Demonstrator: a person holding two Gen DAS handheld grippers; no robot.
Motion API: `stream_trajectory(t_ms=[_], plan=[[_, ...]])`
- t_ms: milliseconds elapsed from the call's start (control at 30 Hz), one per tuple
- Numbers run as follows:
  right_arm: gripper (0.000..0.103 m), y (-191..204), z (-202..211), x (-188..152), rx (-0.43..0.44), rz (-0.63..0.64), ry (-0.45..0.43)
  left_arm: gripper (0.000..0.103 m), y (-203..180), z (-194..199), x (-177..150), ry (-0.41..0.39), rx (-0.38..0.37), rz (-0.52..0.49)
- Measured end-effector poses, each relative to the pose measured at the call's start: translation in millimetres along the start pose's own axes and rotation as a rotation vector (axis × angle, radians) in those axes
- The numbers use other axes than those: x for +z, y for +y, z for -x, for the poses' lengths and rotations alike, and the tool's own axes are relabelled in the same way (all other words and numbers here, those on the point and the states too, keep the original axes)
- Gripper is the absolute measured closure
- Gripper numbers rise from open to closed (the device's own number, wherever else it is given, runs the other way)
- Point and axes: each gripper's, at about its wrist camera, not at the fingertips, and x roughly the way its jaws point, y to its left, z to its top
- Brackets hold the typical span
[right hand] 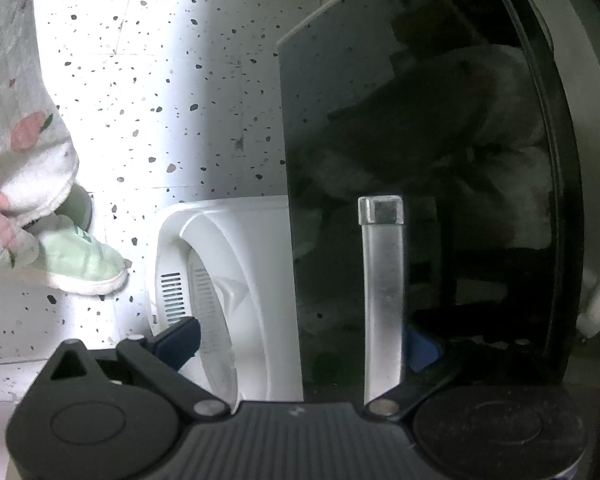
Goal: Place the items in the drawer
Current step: 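Close the right gripper on the silver drawer handle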
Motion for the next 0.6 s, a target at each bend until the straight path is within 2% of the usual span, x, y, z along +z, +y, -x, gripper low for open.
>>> stream_trajectory(t_ms=[200,333,467,600], plan=[[0.000,-3.7,-0.7,0.6,0.017,-0.023,-0.015,0.002,-6.0,-3.4,1.6,0.012,0.014,-0.024],[0.000,-12.8,1.7,4.6,0.043,-0.115,-0.030,0.002,-7.4,-3.2,2.3,0.016,0.009,-0.033],[0.000,-8.7,0.4,6.0,0.027,-0.044,-0.003,0.001,-10.3,-0.4,2.4,0.008,0.032,-0.058],[0.000,-9.9,1.4,6.7,0.035,-0.050,0.002,0.001,-10.2,-0.7,1.2,0.016,0.036,-0.063]])
